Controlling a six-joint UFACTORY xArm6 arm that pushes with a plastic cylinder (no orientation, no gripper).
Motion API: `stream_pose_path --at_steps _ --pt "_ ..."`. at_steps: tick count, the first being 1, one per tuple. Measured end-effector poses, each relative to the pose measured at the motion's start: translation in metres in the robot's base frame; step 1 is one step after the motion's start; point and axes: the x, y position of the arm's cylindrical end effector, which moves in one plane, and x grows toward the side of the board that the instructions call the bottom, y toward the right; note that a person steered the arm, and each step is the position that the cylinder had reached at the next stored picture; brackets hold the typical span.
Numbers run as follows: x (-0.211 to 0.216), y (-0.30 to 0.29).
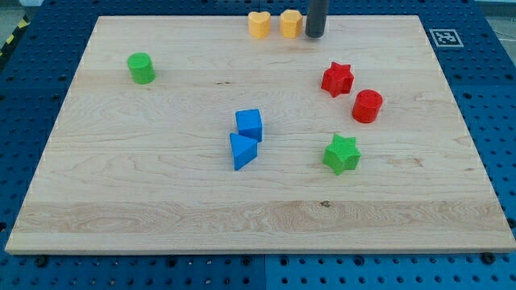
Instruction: Move blue blocks towards bottom center
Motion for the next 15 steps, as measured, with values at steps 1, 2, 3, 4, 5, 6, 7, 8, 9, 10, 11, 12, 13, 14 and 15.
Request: stream_pose_path --at_steps 1,2,3,4,5,6,7,8,9,10,11,12,13,14,15 --pt "-0.008 0.025" --pt "-0.028 0.007" --pt "-0.028 -0.019" --pt "-0.028 -0.028" --pt "-0.028 -0.036" --pt "-0.025 -0.030" --pt "-0.007 -0.012" --pt "0.009 -0.012" --pt "0.027 -0.012" --pt "0.030 -0.012" --pt "0.036 -0.014" --pt "0.057 -0.025" --pt "0.072 -0.034" --pt "0.081 -0.047" --pt "0.082 -0.055"
